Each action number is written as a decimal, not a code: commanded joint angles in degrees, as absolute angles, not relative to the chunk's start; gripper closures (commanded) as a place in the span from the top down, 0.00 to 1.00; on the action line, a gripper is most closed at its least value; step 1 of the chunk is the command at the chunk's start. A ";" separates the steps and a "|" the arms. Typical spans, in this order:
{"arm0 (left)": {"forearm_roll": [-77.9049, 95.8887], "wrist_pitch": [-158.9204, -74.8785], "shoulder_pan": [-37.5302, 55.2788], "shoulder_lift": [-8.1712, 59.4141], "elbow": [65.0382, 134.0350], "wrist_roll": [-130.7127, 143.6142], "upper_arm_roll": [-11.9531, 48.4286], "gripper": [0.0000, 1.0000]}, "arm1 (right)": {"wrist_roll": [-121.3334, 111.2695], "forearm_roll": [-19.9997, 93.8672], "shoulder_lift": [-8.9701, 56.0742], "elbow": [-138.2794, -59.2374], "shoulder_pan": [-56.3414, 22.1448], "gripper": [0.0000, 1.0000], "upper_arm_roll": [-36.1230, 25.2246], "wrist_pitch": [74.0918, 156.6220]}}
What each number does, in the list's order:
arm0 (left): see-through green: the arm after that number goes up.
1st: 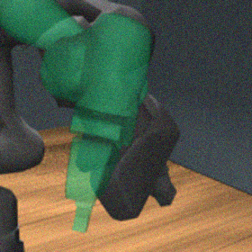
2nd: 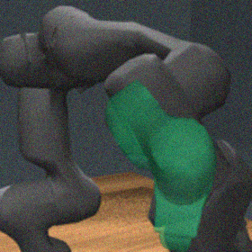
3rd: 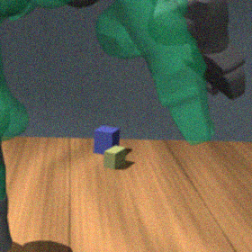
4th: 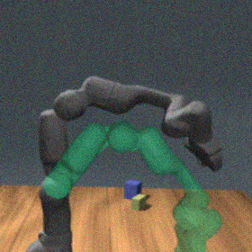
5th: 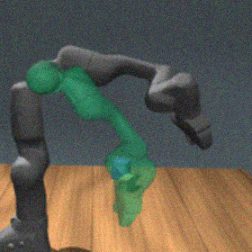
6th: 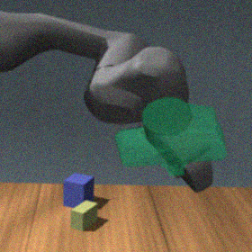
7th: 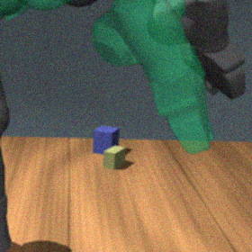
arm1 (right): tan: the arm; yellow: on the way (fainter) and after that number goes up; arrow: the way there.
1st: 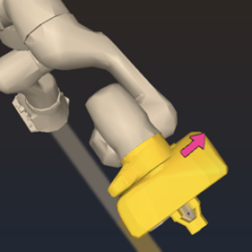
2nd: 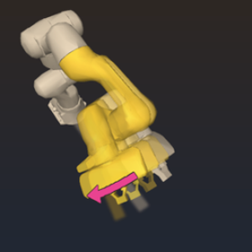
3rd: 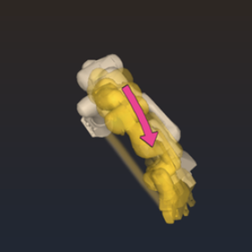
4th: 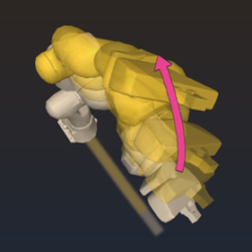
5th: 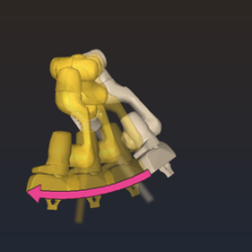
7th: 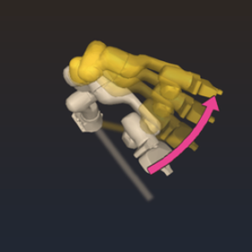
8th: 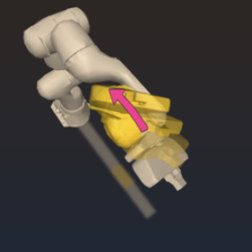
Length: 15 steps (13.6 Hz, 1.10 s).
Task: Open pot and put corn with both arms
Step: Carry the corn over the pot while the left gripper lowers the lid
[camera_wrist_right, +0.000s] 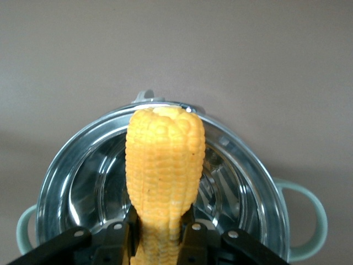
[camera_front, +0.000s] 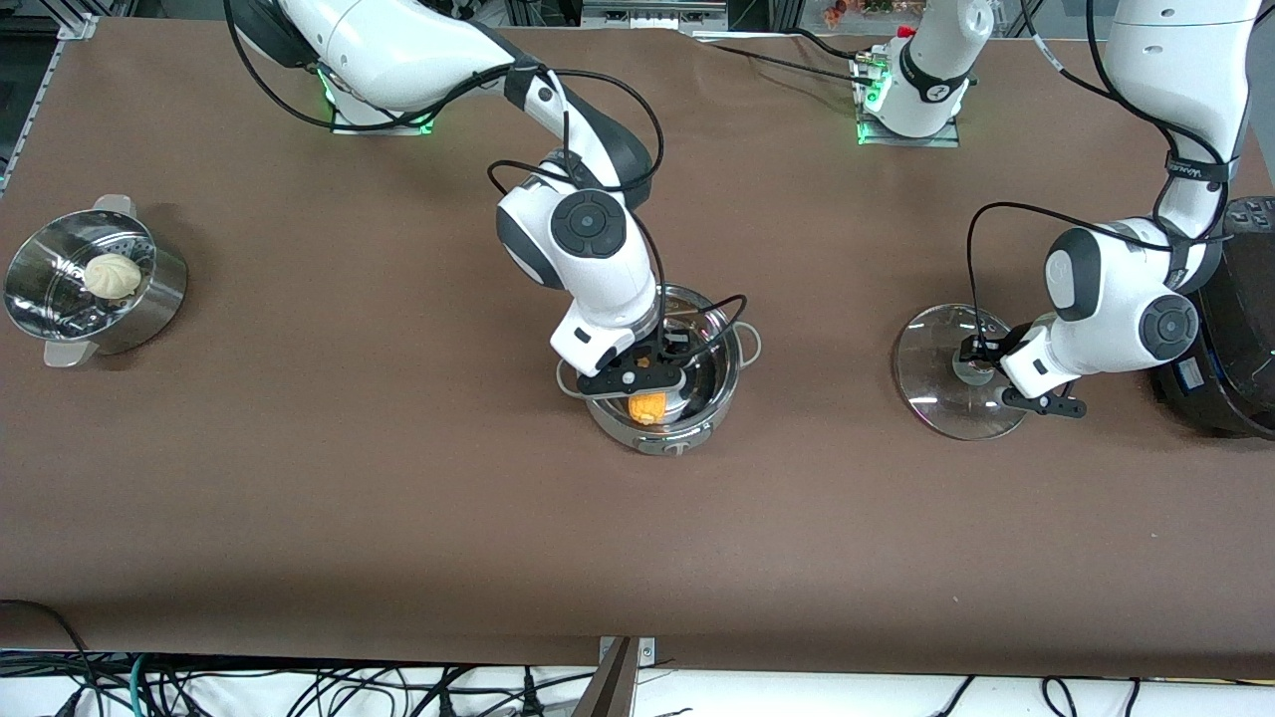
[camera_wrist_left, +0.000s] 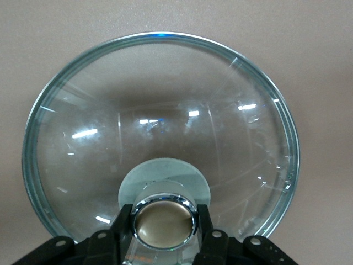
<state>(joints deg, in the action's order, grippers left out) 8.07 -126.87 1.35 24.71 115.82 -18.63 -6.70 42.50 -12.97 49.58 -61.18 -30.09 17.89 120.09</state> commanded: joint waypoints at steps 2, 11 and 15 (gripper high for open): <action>7.12 -127.00 1.14 23.64 116.98 -19.60 -6.59 0.83 | 43.07 -14.06 52.21 -58.45 -30.41 0.00 17.32 122.08; 7.12 -127.18 1.14 16.72 124.71 -18.81 -6.68 1.00 | 41.83 -13.54 50.63 -58.53 -30.23 0.00 18.19 114.97; 7.12 -127.09 0.97 7.23 125.95 -18.81 -6.68 1.00 | 42.71 -13.45 49.57 -58.45 -31.73 0.00 18.28 111.54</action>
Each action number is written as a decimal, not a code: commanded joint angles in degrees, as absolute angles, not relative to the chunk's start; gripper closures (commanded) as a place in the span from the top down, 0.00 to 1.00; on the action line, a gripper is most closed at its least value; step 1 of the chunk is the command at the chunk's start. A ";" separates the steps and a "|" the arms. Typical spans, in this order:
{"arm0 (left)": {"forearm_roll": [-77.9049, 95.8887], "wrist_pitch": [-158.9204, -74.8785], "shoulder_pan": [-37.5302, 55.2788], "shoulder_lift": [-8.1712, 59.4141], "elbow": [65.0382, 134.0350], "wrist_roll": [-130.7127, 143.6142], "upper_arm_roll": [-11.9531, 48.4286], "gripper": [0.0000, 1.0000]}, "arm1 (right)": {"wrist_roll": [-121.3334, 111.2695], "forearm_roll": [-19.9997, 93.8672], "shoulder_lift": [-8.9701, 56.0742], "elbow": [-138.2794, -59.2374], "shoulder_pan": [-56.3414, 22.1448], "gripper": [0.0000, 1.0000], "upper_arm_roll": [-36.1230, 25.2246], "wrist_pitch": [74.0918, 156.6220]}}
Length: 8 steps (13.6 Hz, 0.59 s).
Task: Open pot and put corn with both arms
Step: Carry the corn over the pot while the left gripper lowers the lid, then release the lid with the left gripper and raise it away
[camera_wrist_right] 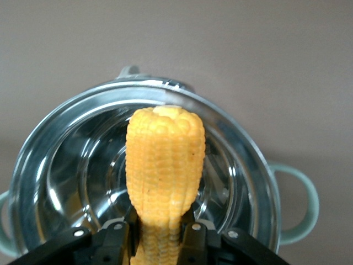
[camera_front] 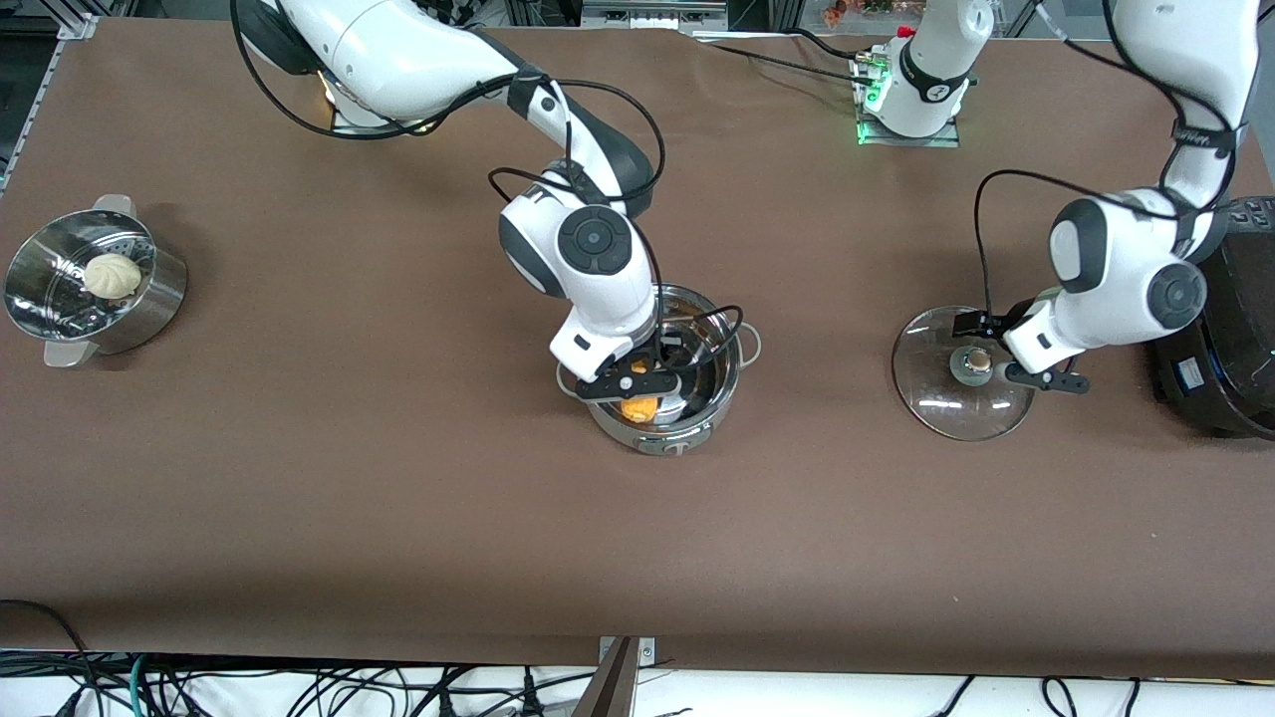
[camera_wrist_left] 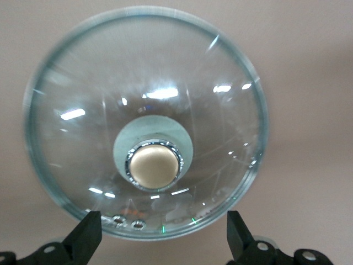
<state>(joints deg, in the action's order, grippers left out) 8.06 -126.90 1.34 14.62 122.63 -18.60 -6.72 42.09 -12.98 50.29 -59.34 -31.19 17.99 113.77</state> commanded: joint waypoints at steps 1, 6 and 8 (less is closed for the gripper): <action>7.12 -127.09 0.88 5.29 125.86 -18.81 -6.68 1.00 | 43.50 -13.36 49.57 -58.45 -31.73 0.00 18.28 111.62; 6.94 -120.01 0.88 -1.84 121.57 -16.01 -7.21 1.00 | 43.86 -13.36 49.66 -58.53 -31.73 0.00 18.19 112.24; 3.19 -110.62 0.88 -2.02 113.86 -12.77 -6.95 1.00 | 43.86 -13.36 49.66 -58.54 -31.82 0.00 18.19 112.24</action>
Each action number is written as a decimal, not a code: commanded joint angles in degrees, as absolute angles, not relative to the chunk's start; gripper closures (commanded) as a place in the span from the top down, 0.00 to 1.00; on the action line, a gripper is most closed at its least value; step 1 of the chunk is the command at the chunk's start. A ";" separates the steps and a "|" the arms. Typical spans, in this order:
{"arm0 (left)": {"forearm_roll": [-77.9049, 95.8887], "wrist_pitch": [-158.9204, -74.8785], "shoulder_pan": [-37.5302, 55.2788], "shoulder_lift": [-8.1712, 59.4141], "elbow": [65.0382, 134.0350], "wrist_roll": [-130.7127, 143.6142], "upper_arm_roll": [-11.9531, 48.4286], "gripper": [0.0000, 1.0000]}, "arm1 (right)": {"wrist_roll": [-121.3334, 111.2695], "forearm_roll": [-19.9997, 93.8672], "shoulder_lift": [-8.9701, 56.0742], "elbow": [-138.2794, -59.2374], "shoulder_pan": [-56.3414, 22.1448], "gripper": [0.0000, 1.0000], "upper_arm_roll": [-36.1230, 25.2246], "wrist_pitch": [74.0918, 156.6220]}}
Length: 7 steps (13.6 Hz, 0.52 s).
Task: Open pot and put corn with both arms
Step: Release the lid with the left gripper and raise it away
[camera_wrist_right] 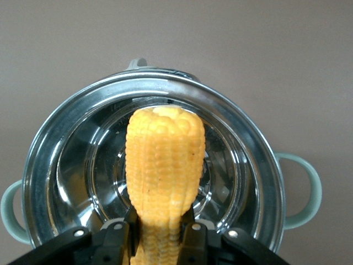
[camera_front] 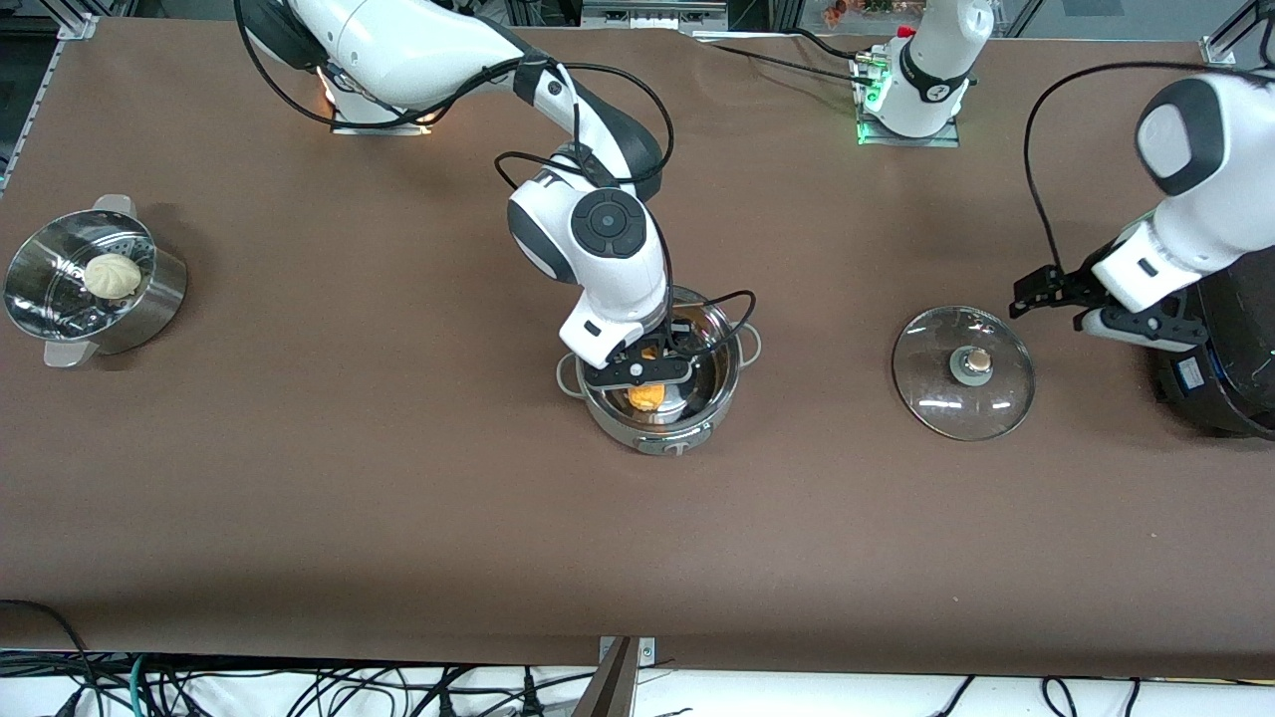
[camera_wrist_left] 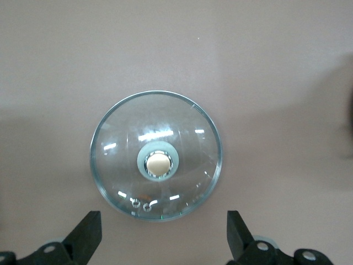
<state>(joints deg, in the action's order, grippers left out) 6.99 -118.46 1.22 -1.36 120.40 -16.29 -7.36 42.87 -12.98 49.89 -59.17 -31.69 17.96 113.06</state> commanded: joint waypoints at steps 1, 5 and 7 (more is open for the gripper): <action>0.99 -105.17 0.97 -1.93 109.29 -9.35 -6.42 1.00 | 43.86 -13.45 49.66 -58.54 -32.16 0.00 18.11 112.24; -3.59 -90.21 1.05 -1.93 97.58 -2.39 -2.91 1.00 | 43.95 -13.45 50.10 -58.62 -32.69 0.00 17.93 113.20; -4.22 -84.49 1.05 -1.85 93.54 0.86 -2.64 1.00 | 44.12 -13.53 50.54 -58.71 -33.13 0.00 17.93 113.81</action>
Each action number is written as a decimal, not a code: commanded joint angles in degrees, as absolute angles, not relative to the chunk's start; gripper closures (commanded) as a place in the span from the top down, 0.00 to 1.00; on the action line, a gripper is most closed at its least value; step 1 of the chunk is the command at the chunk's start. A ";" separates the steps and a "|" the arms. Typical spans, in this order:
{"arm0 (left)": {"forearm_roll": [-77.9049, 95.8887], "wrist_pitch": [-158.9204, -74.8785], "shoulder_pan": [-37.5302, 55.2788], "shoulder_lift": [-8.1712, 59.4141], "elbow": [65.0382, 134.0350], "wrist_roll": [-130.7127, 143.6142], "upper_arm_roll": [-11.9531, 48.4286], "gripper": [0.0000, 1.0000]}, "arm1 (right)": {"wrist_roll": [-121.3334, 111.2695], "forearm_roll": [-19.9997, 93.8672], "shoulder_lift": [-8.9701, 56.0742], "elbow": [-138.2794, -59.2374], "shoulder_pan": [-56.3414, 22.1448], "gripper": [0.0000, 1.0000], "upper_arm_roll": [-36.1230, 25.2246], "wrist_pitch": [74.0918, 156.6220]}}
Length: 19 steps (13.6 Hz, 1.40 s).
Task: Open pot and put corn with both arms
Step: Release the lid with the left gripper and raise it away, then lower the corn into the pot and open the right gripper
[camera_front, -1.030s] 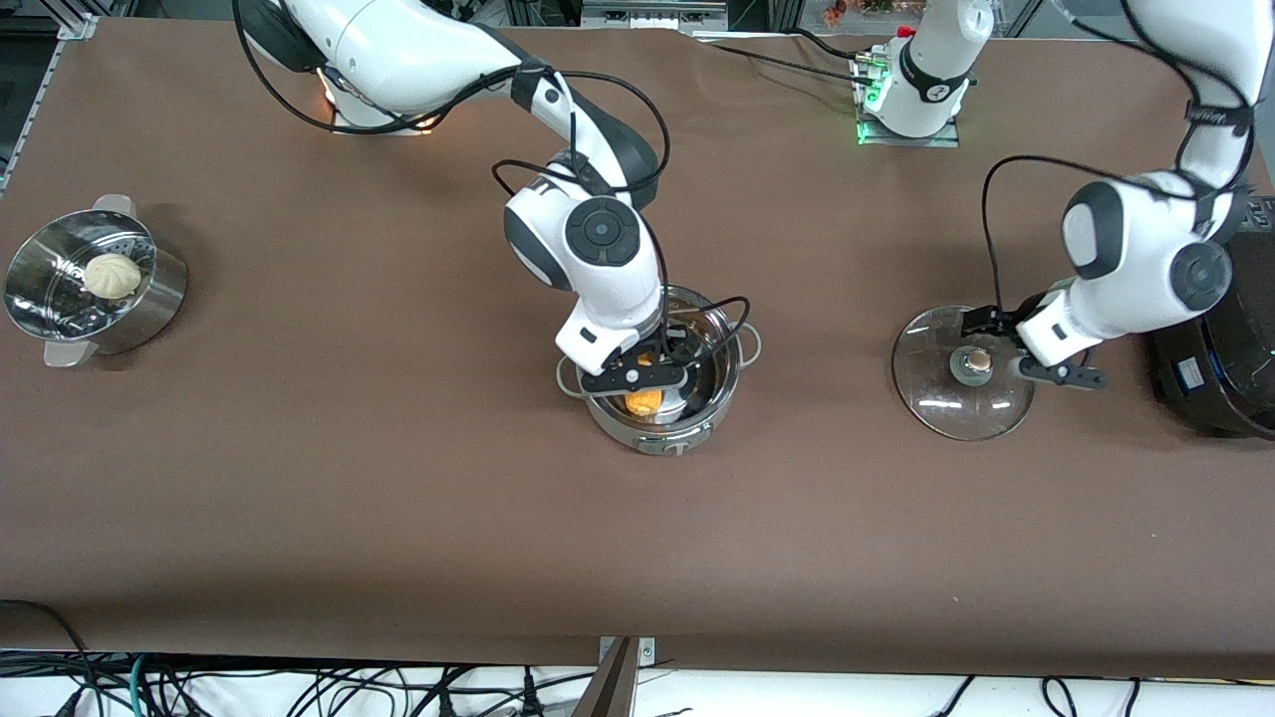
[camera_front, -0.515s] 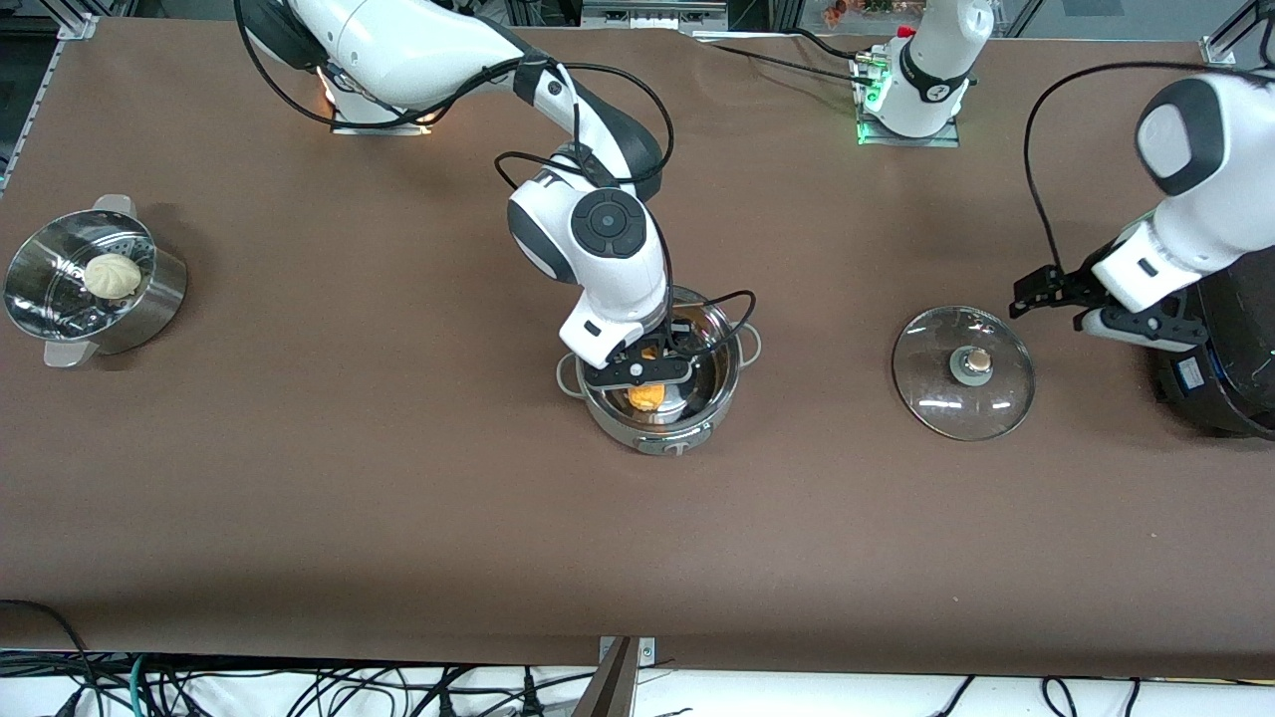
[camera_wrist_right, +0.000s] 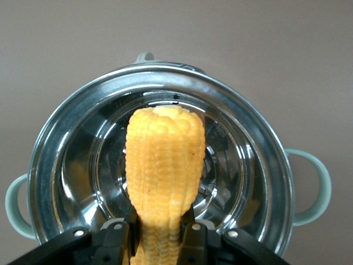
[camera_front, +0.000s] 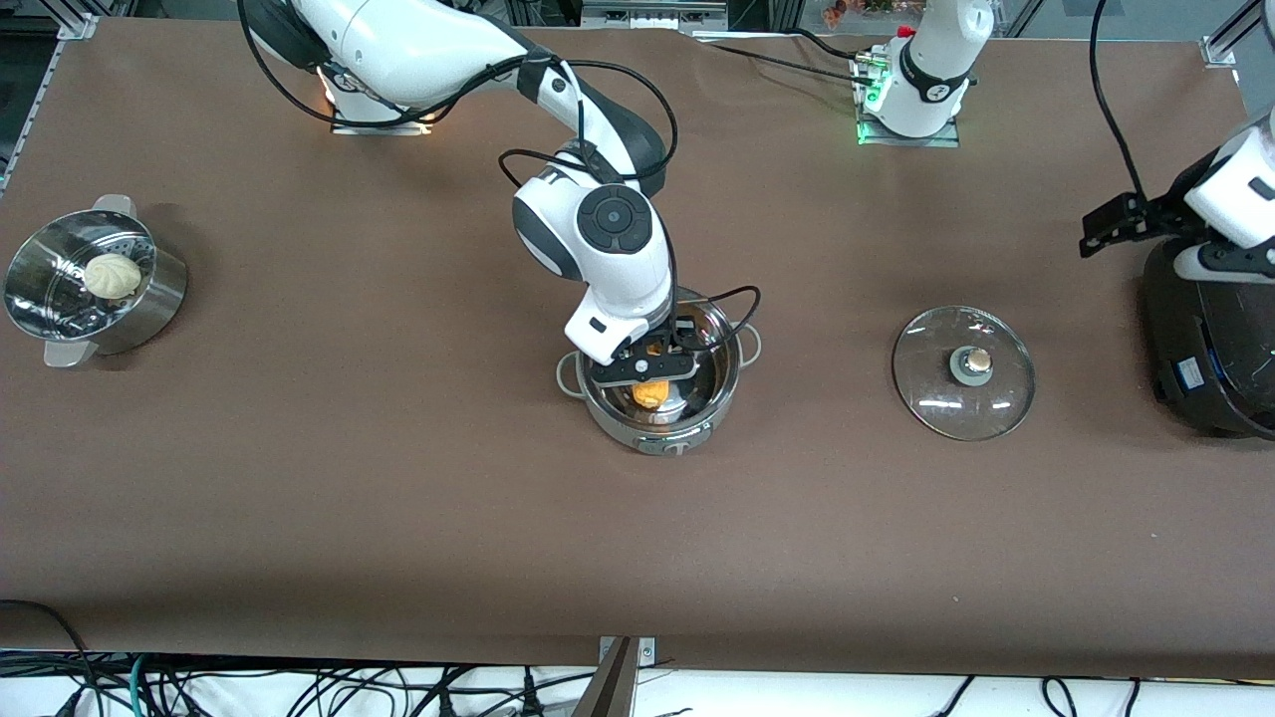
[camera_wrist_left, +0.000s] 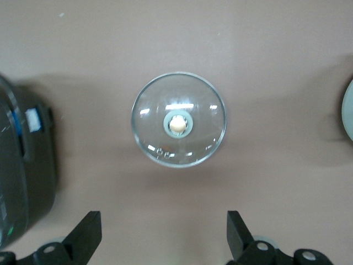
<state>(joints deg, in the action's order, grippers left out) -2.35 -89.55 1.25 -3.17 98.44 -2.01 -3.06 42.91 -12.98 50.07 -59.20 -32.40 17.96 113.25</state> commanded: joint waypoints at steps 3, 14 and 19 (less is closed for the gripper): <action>-3.87 -79.81 1.05 -0.45 88.34 5.87 -2.55 1.00 | 44.12 -13.54 51.76 -58.97 -33.13 0.00 17.84 116.27; -1.14 -77.61 0.17 1.58 84.64 12.74 -1.58 1.00 | 43.33 -14.50 50.19 -59.33 -33.05 1.00 17.67 114.10; 0.60 -78.57 0.44 2.46 84.99 12.66 -1.58 1.00 | 31.48 -14.15 42.21 -59.33 -27.62 1.00 17.58 102.50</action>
